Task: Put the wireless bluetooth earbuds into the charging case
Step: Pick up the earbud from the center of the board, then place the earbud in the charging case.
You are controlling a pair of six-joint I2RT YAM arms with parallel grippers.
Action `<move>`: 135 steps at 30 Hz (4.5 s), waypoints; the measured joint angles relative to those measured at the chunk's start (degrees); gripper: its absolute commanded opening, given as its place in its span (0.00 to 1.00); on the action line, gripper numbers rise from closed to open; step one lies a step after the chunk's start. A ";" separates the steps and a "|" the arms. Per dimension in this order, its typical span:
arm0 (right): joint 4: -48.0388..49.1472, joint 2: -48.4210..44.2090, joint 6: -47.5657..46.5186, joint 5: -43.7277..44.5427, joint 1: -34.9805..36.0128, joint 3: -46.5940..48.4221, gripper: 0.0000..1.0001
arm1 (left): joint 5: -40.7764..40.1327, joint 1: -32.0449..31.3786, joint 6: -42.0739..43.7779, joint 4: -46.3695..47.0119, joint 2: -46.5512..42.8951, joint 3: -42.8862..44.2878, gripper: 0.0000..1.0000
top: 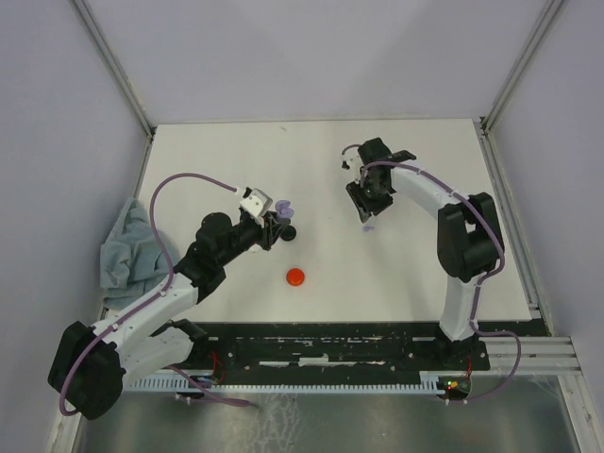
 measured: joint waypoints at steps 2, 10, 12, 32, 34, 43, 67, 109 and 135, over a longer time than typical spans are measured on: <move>-1.38 1.57 -2.62 -0.24 0.17 1.27 0.52 | 0.02 0.00 0.00 0.00 0.00 0.00 0.03; -6.56 9.16 -10.86 -0.48 1.16 6.80 0.51 | 0.04 0.00 0.00 0.00 0.00 0.00 0.03; -7.43 10.38 -12.00 -0.11 1.46 8.00 0.50 | 0.04 0.00 0.00 0.00 0.00 0.00 0.03; -12.68 15.63 -16.11 7.30 5.44 11.72 0.40 | 0.04 0.00 0.00 0.04 0.00 0.00 0.03; -12.85 15.63 -16.09 7.41 5.44 11.72 0.39 | 0.04 0.00 0.00 0.02 0.00 0.00 0.03; -12.74 15.63 -15.98 7.61 5.44 11.58 0.40 | 0.04 0.00 0.00 0.04 0.00 0.00 0.03; -7.85 4.50 -7.06 4.11 5.68 7.15 0.21 | 4.76 0.00 0.00 3.26 -1.51 -0.33 0.03; 33.66 -40.85 25.97 -15.17 19.52 -15.37 0.23 | 20.63 0.00 -6.10 29.51 1.92 -3.82 0.03; 38.23 -39.93 26.23 -18.36 20.59 -17.99 0.25 | 20.41 0.11 -10.78 32.61 2.89 -2.78 0.03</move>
